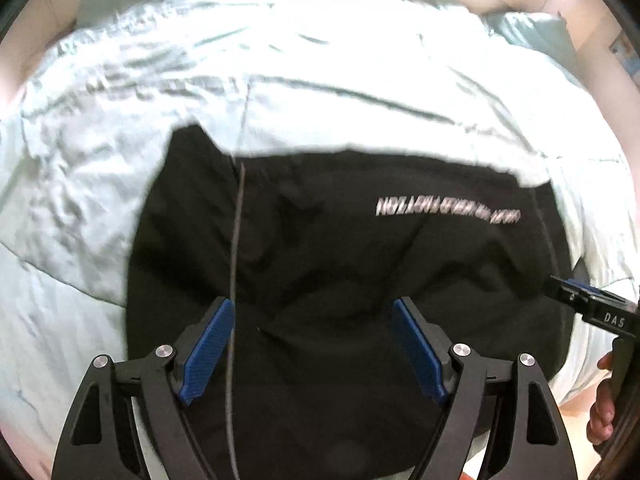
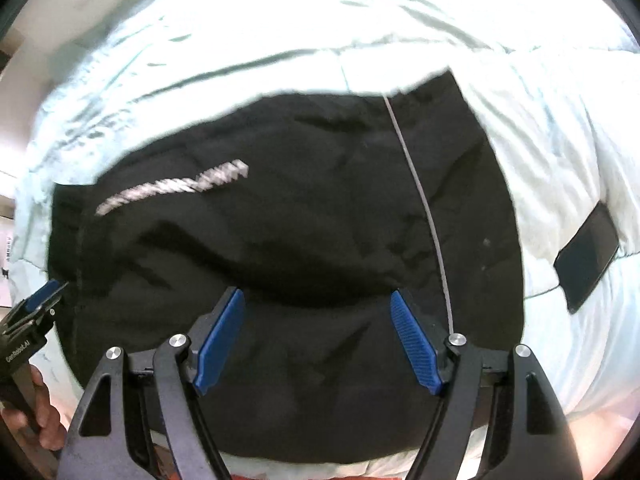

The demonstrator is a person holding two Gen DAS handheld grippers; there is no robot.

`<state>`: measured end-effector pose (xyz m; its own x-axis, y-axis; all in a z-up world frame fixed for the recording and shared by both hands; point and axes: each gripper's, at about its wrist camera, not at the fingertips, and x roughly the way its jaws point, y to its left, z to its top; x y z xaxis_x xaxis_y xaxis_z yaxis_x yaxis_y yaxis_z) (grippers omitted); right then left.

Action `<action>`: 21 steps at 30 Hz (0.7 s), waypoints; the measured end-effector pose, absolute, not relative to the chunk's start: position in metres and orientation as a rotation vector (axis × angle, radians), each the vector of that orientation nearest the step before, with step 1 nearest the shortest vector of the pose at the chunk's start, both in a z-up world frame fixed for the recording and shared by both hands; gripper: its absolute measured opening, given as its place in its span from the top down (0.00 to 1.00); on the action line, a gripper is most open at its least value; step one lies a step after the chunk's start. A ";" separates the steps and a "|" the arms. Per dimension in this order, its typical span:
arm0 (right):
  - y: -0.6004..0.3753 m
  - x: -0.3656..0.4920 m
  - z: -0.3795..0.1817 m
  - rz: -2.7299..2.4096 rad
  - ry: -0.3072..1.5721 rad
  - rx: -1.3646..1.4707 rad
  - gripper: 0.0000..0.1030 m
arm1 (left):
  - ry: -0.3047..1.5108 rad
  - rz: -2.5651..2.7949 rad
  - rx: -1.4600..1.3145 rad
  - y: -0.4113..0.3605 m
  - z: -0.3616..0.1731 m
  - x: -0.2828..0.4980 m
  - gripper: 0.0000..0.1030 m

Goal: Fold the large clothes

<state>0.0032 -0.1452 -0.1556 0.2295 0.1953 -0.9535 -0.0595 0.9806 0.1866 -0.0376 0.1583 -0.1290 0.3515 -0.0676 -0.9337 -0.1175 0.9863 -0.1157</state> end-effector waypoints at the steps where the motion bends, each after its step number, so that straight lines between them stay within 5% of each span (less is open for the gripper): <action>1: -0.143 0.002 -0.144 0.183 1.305 0.113 0.25 | 1.194 0.039 -0.167 0.159 -0.117 -0.038 0.20; 21: -0.105 -0.016 0.009 0.230 1.060 -0.003 0.25 | 1.004 0.139 -0.007 0.136 0.029 -0.049 0.20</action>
<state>-0.0158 -0.1048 0.0090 0.4669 0.1860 -0.8645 -0.1887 0.9761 0.1081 -0.0490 0.1365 0.0289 0.5289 0.1134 -0.8411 -0.1202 0.9911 0.0581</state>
